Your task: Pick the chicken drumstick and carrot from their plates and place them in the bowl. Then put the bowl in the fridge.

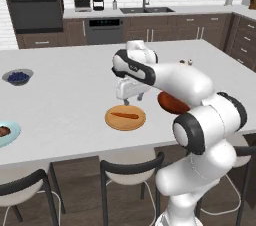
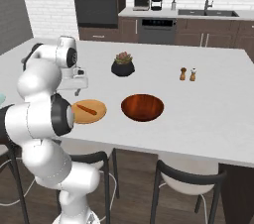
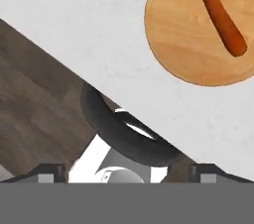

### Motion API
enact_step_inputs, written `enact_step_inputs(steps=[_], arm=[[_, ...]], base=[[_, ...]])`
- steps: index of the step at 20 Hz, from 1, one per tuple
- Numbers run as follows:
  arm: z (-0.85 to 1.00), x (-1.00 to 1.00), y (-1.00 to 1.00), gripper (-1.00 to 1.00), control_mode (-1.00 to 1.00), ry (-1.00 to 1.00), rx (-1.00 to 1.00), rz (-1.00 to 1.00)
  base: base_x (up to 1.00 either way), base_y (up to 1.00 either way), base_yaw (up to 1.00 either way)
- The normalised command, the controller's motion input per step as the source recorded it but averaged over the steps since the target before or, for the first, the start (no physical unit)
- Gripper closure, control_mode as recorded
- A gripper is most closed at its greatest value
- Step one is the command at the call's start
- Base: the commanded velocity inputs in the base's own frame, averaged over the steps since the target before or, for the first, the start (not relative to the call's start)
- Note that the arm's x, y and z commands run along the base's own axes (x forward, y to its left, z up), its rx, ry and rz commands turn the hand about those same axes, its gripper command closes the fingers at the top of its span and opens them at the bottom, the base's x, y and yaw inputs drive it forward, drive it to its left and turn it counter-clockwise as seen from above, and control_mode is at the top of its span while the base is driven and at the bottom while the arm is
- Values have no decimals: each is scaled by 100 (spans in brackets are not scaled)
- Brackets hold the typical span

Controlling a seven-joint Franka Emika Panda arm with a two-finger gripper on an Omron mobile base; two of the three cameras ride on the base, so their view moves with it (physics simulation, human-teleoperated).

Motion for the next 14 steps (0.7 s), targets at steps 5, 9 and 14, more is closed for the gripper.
enact_step_inputs(steps=[5,9,14], arm=[[-43,39,-7,-100,-100,2,0,30],[-40,10,-31,-100,-100,-5,0,23],[-63,18,-34,-100,-100,-27,0,9]], base=[[0,0,0],[0,0,0],[0,0,0]])
